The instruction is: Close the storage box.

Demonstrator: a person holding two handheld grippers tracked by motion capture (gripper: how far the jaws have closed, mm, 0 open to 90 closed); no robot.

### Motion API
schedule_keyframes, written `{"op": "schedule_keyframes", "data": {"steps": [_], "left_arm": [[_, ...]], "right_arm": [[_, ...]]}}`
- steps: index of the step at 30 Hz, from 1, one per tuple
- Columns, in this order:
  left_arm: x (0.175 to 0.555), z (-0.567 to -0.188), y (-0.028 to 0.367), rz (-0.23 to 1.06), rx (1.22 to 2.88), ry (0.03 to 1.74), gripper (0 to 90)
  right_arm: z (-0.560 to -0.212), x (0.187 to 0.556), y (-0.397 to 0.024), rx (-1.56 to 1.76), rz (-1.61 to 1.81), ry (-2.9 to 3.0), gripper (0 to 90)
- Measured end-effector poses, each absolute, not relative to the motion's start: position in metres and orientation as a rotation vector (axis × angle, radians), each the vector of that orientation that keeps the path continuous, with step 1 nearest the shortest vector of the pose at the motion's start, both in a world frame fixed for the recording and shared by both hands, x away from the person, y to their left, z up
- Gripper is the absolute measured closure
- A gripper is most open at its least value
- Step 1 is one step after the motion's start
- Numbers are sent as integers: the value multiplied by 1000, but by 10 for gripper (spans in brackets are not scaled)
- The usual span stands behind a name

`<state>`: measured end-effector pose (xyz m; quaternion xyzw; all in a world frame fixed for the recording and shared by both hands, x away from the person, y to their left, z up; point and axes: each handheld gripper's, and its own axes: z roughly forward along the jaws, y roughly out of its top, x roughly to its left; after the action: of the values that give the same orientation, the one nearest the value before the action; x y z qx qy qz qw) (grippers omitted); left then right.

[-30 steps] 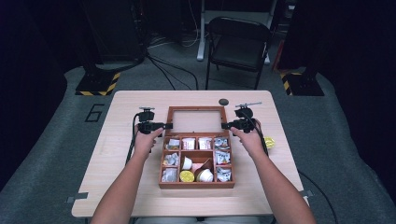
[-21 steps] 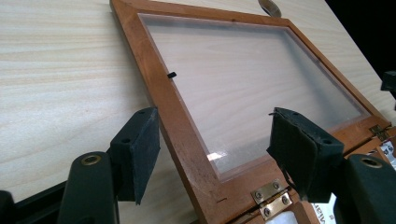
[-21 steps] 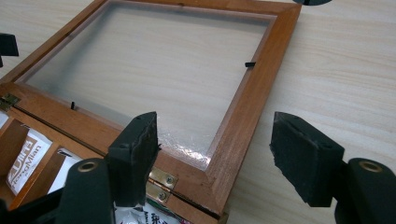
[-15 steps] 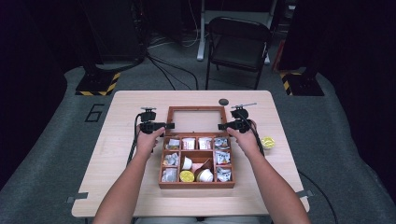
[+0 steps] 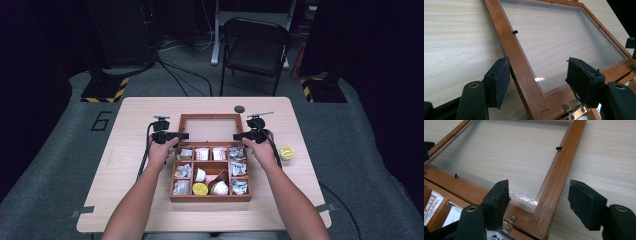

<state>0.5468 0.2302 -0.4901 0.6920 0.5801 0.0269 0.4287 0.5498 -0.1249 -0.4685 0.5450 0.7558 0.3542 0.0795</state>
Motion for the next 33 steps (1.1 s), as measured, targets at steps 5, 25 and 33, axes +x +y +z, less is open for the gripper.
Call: {"op": "schedule_keyframes", "data": {"steps": [5, 25, 33], "left_arm": [[547, -492, 229, 72, 1751, 1452, 350], [549, -498, 226, 72, 1757, 1468, 330], [549, -499, 225, 69, 1768, 1462, 309]], "right_arm": [[-471, 550, -124, 1623, 1062, 2268, 327], [-481, 555, -120, 1664, 1053, 2271, 324], [-481, 555, -120, 1665, 1052, 2272, 318]]}}
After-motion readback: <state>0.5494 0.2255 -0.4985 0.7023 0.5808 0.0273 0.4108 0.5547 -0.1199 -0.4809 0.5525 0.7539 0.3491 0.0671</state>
